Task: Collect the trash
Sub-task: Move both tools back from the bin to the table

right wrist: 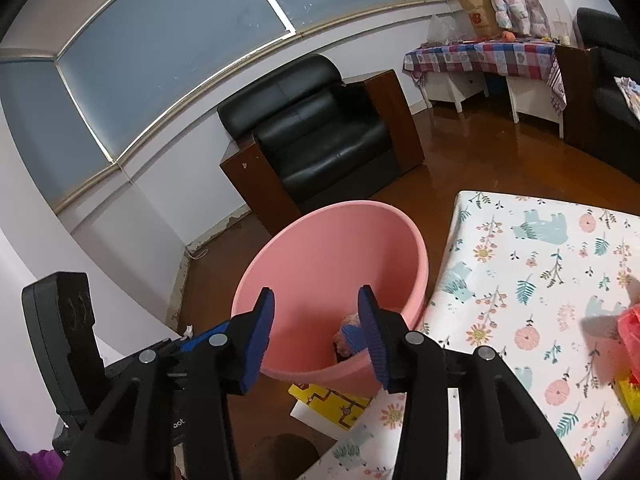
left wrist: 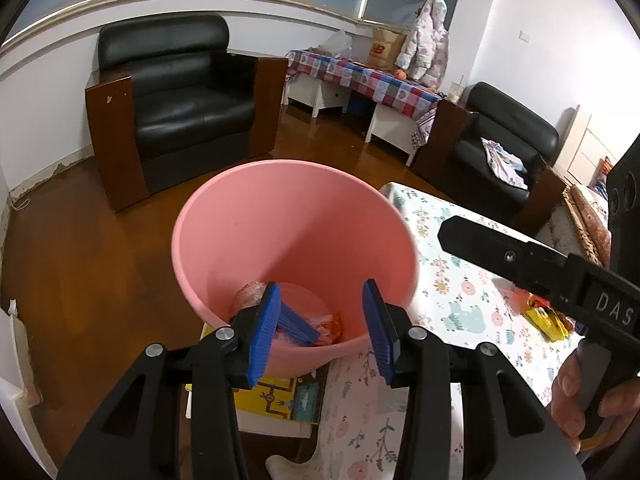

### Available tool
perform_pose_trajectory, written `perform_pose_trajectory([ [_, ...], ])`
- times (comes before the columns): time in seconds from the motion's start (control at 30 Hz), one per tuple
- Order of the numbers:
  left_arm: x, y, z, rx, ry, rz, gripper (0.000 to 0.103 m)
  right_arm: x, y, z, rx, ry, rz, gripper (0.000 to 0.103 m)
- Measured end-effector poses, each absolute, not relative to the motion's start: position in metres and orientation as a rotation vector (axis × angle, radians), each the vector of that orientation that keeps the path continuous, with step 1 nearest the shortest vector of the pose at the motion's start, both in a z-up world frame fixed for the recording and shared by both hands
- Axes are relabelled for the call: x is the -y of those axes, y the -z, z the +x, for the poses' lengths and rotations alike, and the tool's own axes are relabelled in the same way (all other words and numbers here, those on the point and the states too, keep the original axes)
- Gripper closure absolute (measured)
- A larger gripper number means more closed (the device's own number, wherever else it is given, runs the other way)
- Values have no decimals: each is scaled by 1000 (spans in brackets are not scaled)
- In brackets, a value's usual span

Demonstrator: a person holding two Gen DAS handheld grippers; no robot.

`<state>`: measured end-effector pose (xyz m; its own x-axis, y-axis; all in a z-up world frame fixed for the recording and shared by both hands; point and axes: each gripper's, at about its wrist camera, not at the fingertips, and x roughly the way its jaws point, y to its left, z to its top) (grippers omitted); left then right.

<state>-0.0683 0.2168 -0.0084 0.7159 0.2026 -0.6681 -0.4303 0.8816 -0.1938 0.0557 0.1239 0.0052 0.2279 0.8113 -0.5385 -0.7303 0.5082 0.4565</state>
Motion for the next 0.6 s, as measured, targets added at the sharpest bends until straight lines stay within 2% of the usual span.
perform_pose_trajectory([
  [0.6,-173,0,-65,-673,-273,-307,60,-45,0,35,-794,-935,107,56],
])
